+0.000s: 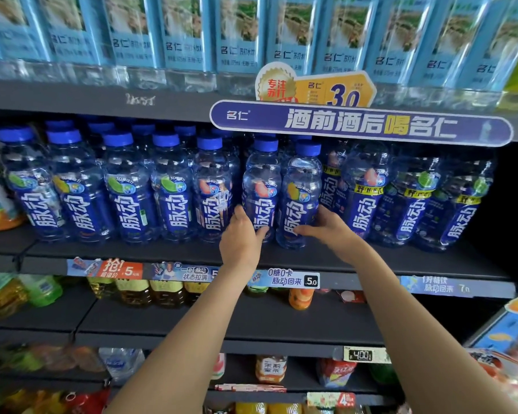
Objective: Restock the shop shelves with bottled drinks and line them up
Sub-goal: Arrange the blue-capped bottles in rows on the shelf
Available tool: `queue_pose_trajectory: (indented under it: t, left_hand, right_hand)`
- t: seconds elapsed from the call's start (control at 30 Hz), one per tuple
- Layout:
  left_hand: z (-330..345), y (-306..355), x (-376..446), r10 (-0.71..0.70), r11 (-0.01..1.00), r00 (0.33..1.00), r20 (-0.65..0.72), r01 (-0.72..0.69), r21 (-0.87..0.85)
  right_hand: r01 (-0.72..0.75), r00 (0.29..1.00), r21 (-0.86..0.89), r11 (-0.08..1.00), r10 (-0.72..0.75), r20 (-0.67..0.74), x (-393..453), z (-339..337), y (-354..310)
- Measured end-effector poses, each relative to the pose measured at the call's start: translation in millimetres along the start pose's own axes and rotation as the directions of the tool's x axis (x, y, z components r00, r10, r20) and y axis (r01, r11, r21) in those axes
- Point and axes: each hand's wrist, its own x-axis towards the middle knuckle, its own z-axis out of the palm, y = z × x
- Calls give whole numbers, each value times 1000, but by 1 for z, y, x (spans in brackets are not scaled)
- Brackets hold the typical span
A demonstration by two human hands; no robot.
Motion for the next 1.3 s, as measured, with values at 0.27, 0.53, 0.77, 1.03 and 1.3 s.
queue_pose_trajectory:
  t: [0.27,0.53,0.77,1.03,1.3]
  left_hand:
    - [-10,-14,10,93,995,994,62,-94,21]
    - [-21,-22,13,181,966,980,83,-193,174]
    - [-27,-28,-11,342,937,937,-71,-333,107]
    - [1,27,-30,498,847,844,-198,-523,-96]
    - [32,54,-31,217,968,958,-190,-236,-86]
  right_hand:
    - [48,996,42,998,-44,-76,-5,5,6]
    - [-2,995,37,999,6,-97,-7,12,4]
    - [-38,974,-114,993,12,-227,-12,24,7]
    - [2,625,-151,988,-119,-771,-21,-25,1]
    - [-222,709,-278,935,-41,-704,5,-32,6]
